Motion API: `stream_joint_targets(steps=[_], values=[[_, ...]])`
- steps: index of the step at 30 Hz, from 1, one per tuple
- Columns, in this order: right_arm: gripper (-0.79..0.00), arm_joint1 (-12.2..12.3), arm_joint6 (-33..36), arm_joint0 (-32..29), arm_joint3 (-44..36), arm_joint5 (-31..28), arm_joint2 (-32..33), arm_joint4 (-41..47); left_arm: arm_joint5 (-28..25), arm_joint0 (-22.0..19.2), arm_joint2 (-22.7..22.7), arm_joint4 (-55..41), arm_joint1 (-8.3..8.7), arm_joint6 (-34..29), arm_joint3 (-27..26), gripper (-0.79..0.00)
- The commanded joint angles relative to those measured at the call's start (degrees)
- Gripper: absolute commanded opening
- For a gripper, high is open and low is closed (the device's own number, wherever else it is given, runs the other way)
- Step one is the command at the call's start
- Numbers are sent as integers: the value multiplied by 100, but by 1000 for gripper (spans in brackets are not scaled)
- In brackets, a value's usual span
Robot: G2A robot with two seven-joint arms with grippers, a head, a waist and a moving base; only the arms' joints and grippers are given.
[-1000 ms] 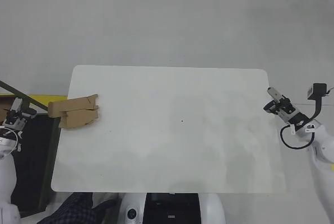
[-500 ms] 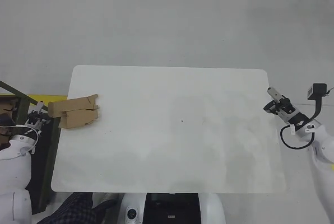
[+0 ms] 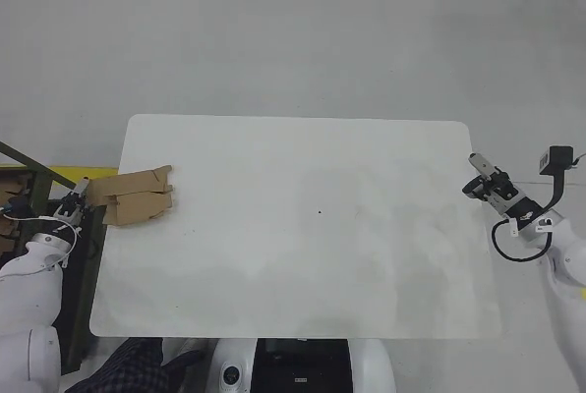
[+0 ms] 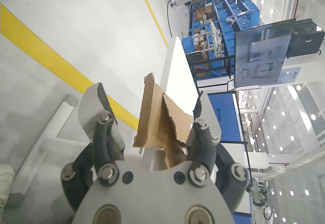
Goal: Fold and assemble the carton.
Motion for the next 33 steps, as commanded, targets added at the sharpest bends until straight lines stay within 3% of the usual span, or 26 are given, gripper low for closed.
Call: stream_joint_targets(steps=[1,2,9,22,33], values=[[0,0,0,0,0,0,0,0,-10,-5,-7,-45,-2,-61,4,-748],[0,0,0,0,0,0,0,0,-20,-9,-11,-62,0,-91,-2,-785],[0,0,0,0,0,0,0,0,-13,-39,-123,-481,11,-634,-38,-785],[0,0,0,0,0,0,0,0,322,-112,-650,-2167,78,-2534,-475,-785],[0,0,0,0,0,0,0,0,1155,142,-525,-3067,6,-3368,-2081,-785]])
